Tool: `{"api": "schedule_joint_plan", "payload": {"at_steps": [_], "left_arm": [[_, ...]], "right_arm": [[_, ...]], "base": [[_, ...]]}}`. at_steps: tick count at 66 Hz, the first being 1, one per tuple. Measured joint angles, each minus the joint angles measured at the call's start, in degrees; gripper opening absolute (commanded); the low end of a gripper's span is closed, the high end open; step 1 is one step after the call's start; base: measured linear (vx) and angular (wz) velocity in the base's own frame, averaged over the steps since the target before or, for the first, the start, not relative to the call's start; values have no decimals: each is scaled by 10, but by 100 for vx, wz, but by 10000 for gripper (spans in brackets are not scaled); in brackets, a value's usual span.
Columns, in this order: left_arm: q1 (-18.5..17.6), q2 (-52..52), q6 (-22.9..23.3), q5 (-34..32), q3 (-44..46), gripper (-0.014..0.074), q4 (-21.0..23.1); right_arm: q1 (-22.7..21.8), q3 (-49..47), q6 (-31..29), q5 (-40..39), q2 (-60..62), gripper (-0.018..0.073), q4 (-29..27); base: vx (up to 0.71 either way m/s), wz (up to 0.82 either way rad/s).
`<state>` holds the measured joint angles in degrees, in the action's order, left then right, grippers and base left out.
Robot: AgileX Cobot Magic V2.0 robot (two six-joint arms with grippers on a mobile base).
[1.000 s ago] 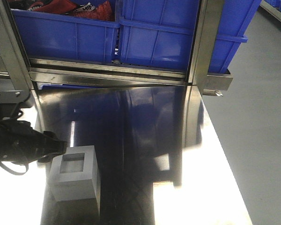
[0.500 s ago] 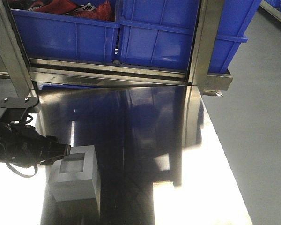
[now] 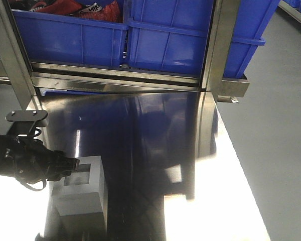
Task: Sort gray base to blue bin
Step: 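Close the left gripper on the gray block's rim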
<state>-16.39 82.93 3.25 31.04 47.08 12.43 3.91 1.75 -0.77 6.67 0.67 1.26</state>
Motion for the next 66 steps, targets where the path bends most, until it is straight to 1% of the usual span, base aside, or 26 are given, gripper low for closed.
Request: {"api": "schedule_joint_plan", "payload": {"at_steps": [12,18,35,54,66], "left_arm": [[0,15,0,-1,0,367,0],[0,19,0,-1,0,313,1],[-2,19,-1,-6,0,-9,2],[-3,15,-1,-7,0,-6,1],[-3,-23,-1,-5,0,-6,-1]], "right_arm": [[0,0,0,0,0,-9,0],[0,0,0,0,0,-9,0],[0,0,0,0,0,-9,0],[0,0,0,0,0,-9,0],[0,0,0,0,0,-9,0]], "base": [[0,0],[0,0],[0,0],[0,0],[0,0]]}}
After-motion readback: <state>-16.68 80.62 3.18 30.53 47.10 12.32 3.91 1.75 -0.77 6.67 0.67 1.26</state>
